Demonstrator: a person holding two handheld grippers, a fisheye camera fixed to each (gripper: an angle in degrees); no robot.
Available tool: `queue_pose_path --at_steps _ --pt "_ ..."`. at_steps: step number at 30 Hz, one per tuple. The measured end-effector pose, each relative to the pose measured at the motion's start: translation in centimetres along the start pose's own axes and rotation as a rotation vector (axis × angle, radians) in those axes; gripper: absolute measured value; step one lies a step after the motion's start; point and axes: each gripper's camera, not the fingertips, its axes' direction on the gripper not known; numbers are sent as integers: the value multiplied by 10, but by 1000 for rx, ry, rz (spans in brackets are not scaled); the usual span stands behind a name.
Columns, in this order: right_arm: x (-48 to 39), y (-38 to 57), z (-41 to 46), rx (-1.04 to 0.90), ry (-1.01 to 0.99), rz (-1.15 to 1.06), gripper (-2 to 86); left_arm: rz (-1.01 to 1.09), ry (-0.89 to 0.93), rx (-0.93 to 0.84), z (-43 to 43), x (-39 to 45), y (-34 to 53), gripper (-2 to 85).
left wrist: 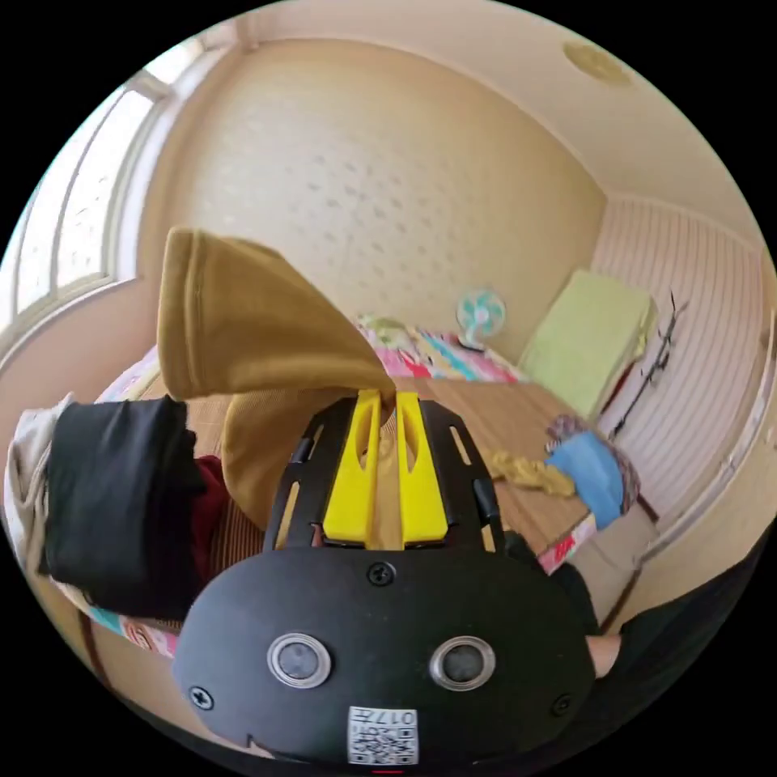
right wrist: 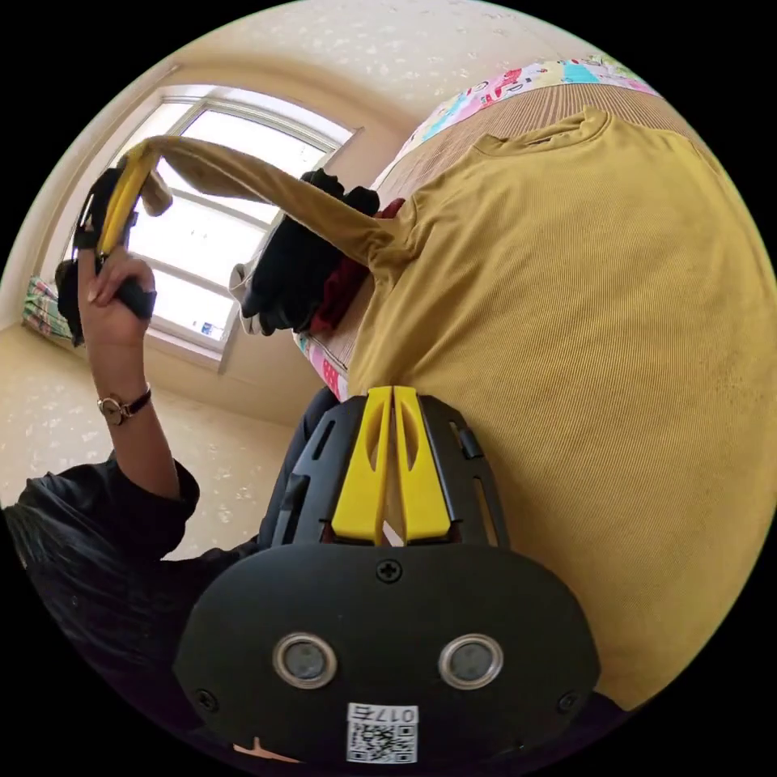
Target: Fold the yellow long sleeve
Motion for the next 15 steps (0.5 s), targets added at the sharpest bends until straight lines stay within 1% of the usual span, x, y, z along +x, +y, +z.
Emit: queue_pose_path --at_steps 1,2,4,5,7,8,10,11,13,15 --pt "2 10 -20 20 -28 -15 8 111 23 -182 60 32 0 45" --pt "4 16 -31 35 -42 -21 9 172 35 -414 127 59 12 64" --pt "24 45 -87 114 -70 10 15 145 27 -651 200 79 50 89" --pt "33 54 -105 147 -69 39 17 95 41 -702 222 82 76 96" --pt "74 94 -186 362 -71 187 32 11 90 -723 232 80 110 96" --pt "86 106 -209 436 -76 232 38 -49 118 -721 229 76 129 100" --pt "136 155 -292 745 -60 430 68 -123 158 -716 217 70 152 100" --pt "148 166 -310 807 -40 492 75 -151 189 -701 205 68 165 97" --pt "185 196 -364 1004 66 717 104 -169 211 -694 187 65 179 90" --pt "203 199 -388 1091 126 803 104 -178 203 -711 171 61 190 84"
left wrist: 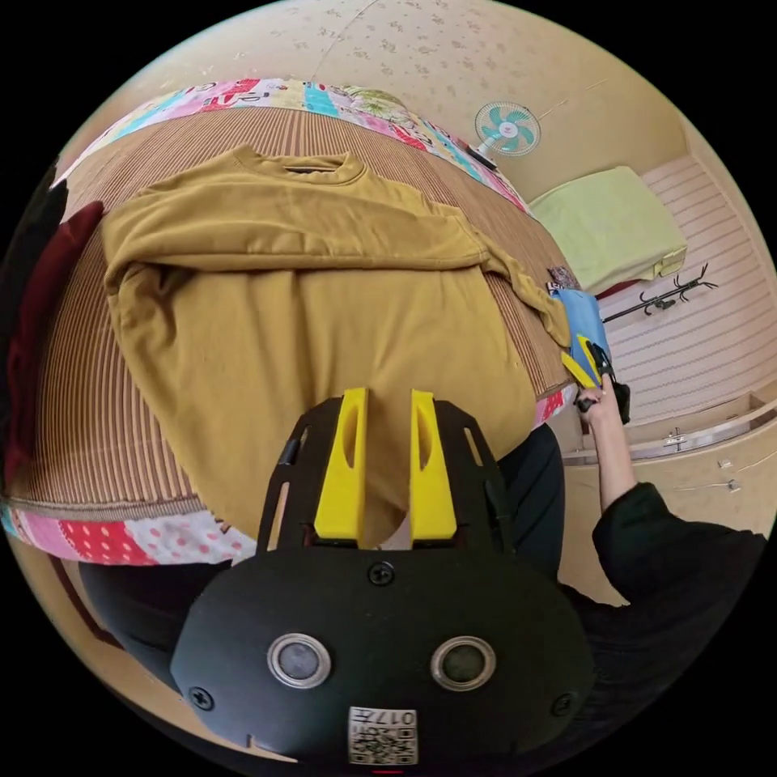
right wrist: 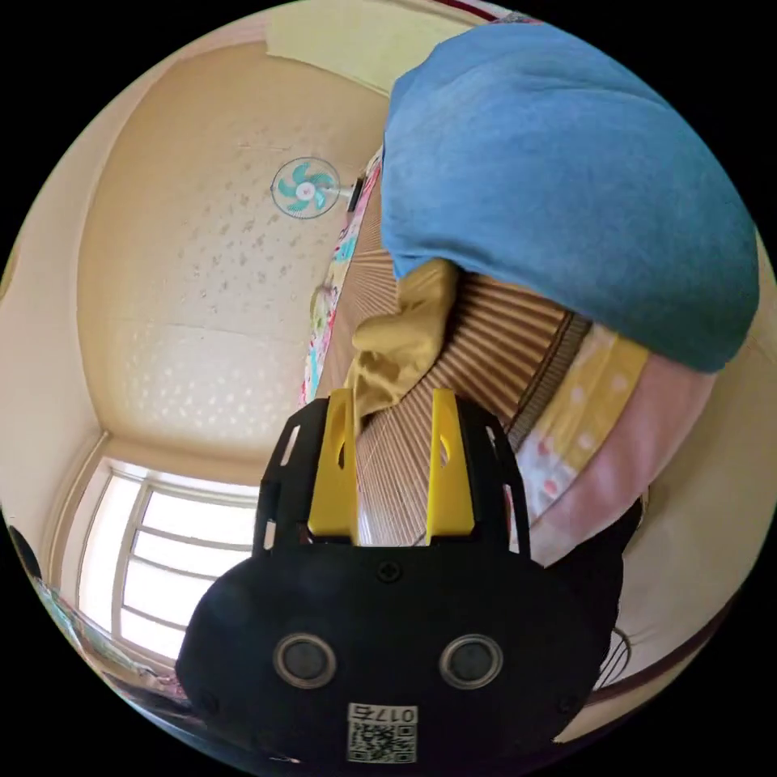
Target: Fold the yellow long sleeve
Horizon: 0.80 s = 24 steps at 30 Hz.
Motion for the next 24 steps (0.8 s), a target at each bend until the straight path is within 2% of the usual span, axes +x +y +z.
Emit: queue_pose_path --at_steps 5,7,11,14,16,19,21,24 --pt "-21 -39 38 -26 30 61 43 -27 -13 11 -23 -13 38 61" --pt "-91 -31 26 92 -2 -138 26 -52 2 19 -32 -18 46 67" --pt "-232 18 53 46 -89 -517 21 -75 1 65 -48 -18 69 78" --pt "-332 113 107 -107 -283 -800 22 -100 18 95 -51 -19 87 79" --pt "-378 214 176 -371 -351 -984 25 -121 34 100 -51 -21 96 79" --pt "-357 331 247 -712 -286 -1017 30 -160 59 132 -59 -27 112 81" --pt "-315 374 255 -785 -224 -983 33 -176 41 166 -69 -32 120 83" --pt "-248 397 232 -748 -23 -921 43 -230 -56 211 -85 -44 131 90"
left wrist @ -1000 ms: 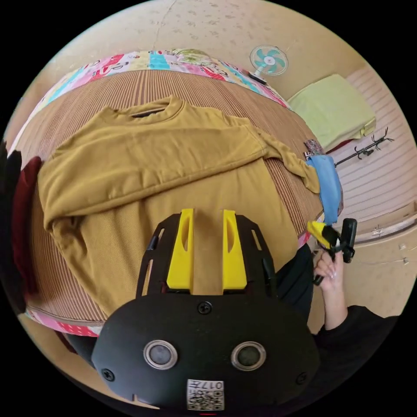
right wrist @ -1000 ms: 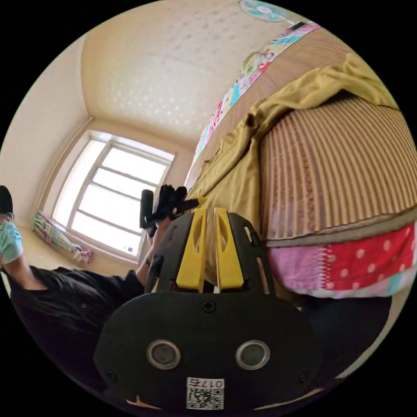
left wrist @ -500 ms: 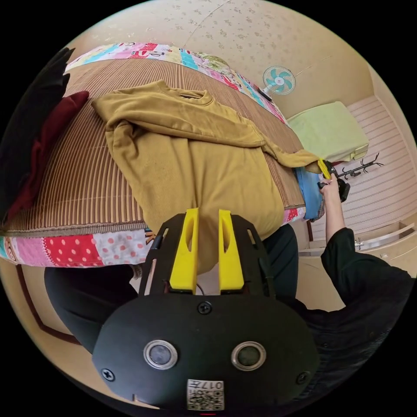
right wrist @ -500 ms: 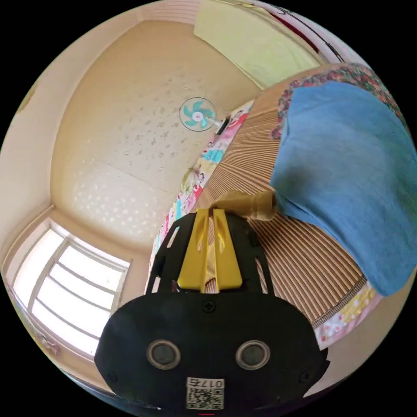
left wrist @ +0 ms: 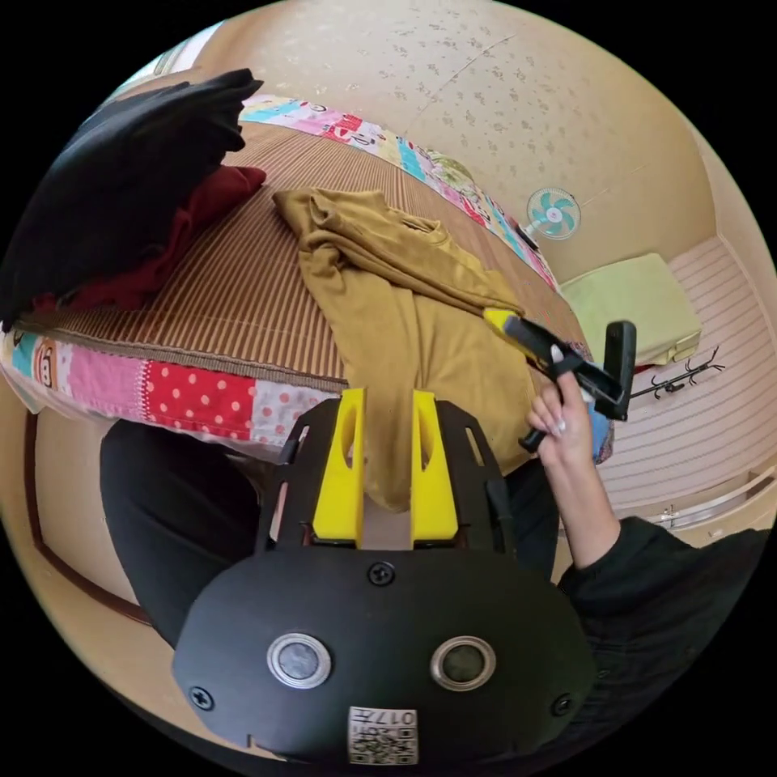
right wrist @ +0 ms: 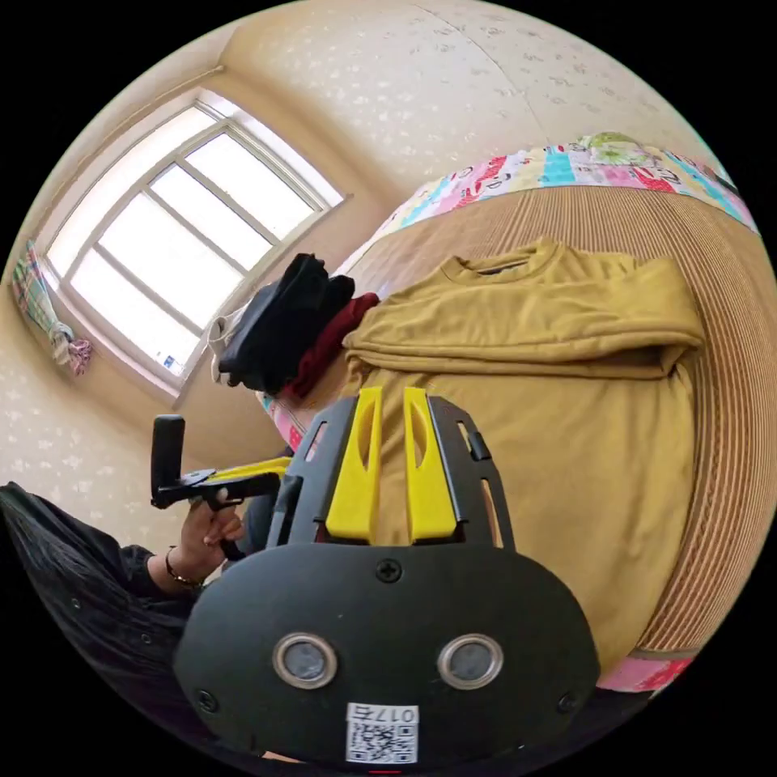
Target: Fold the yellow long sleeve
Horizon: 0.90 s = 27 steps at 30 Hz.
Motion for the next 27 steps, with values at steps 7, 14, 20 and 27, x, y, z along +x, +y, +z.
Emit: queue_pose_path --at_steps 7,14,20,27 --pt "47 69 -39 -69 531 188 35 119 -110 -104 41 5 -54 35" --pt "84 -34 4 -168 538 147 25 278 -435 -167 99 21 -210 31" --pt "83 -106 -48 -22 374 155 49 171 -153 57 -2 -17 -243 70" --pt "83 63 -113 47 200 371 105 143 -23 -82 -39 -110 -128 141"
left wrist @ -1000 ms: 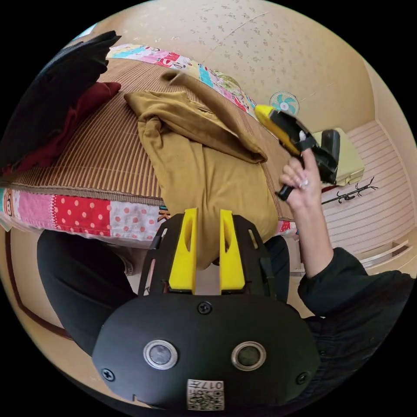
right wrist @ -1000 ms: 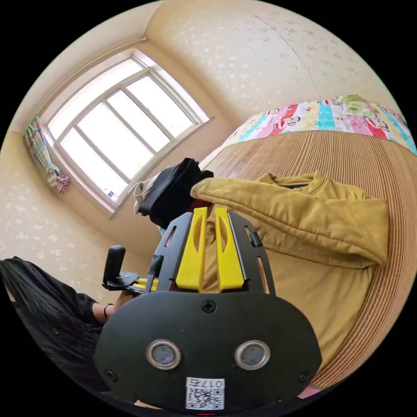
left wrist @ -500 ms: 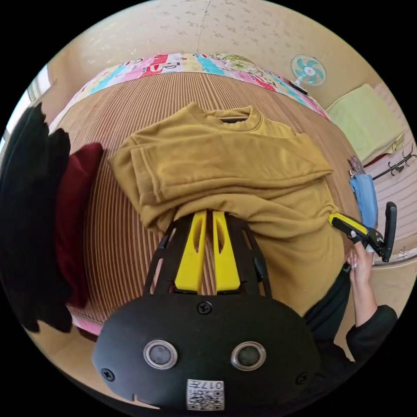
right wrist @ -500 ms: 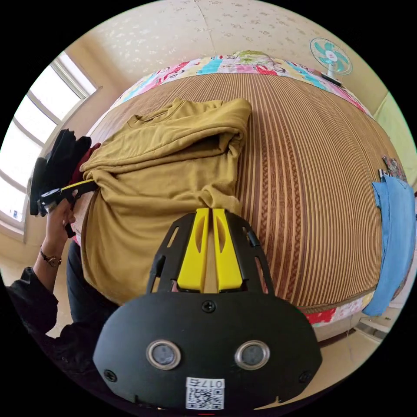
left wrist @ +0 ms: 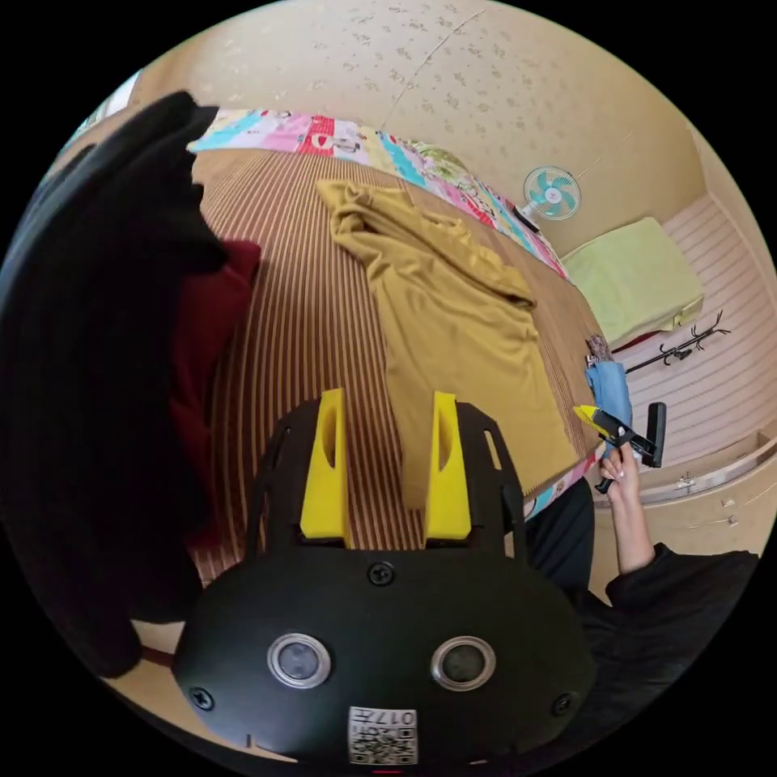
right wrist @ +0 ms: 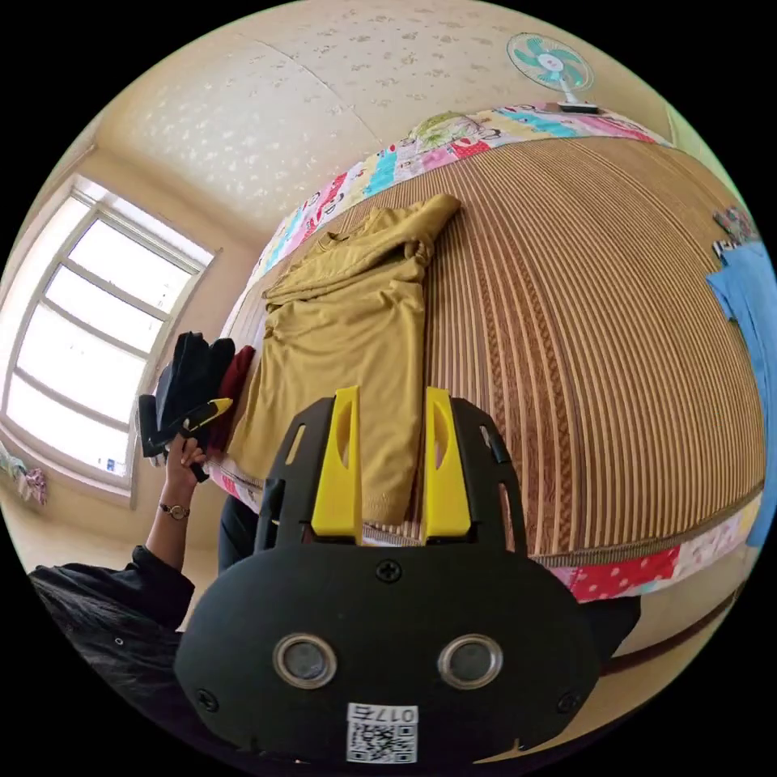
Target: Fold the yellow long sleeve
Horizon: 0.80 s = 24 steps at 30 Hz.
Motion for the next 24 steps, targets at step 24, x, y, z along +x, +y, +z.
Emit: queue_pose_path --at_steps 24 --pt "48 104 -212 109 -734 -85 33 -152 988 204 -170 -42 166 26"
